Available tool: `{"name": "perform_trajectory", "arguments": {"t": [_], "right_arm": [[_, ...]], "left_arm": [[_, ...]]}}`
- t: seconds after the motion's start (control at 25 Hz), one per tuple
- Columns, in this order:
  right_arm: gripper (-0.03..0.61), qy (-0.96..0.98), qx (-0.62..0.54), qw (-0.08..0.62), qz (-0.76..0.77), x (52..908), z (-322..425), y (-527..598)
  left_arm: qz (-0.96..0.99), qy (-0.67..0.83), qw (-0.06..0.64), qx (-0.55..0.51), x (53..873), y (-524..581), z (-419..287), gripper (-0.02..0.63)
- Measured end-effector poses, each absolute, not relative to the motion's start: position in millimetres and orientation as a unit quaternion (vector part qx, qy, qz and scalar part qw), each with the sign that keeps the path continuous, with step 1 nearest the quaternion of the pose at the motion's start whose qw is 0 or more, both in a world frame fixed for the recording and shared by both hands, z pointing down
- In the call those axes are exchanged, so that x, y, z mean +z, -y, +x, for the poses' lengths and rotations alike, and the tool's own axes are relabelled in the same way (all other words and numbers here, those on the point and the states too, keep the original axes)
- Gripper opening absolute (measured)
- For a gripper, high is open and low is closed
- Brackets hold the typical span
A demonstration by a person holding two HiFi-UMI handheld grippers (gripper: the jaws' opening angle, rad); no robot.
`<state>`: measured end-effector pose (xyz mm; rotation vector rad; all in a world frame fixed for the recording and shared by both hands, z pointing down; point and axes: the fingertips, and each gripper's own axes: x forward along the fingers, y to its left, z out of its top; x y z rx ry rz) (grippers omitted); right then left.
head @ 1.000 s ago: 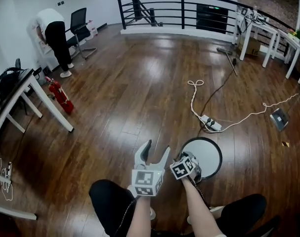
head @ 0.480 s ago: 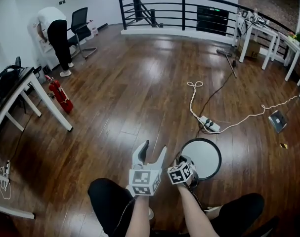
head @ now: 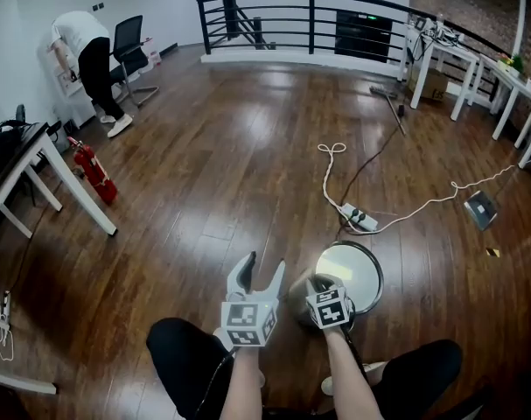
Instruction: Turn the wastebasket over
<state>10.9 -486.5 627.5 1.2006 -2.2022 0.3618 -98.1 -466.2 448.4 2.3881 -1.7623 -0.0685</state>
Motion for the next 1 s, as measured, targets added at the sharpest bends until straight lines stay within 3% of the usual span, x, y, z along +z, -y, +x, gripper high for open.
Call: {"name": "perform_trajectory", "arguments": {"t": [0.24,0.44,0.52,0.72,0.84,1.0], "right_arm": [[0.061,0.839,0.256,0.107,0.468,586.8,58.6,496.6],[0.046,0.782,0.365,-0.007,0.505,627.6,120.4,486.2],[0.046,0.751,0.387,-0.013,0.535,646.8,149.8,481.5],[0.049,0.674,0.427,0.057,0.6,705.8,213.3,453.2],[0.051,0.664,0.434,0.042,0.607,716.2,224.0,449.0],[0.056,0.66,0.41,0.074,0.625,709.5,224.3,450.2]], "left_arm": [[0.801,0.591,0.095,-0.014,458.7,470.1,-97.3,0.296],[0.8,0.591,0.104,0.002,471.0,472.8,-99.5,0.296],[0.796,0.595,0.107,0.011,476.6,474.3,-100.8,0.296],[0.791,0.598,0.125,0.037,500.5,472.9,-103.6,0.296],[0.792,0.591,0.141,0.061,523.9,473.0,-97.9,0.296],[0.794,0.572,0.18,0.1,568.1,474.2,-87.7,0.296]]}}
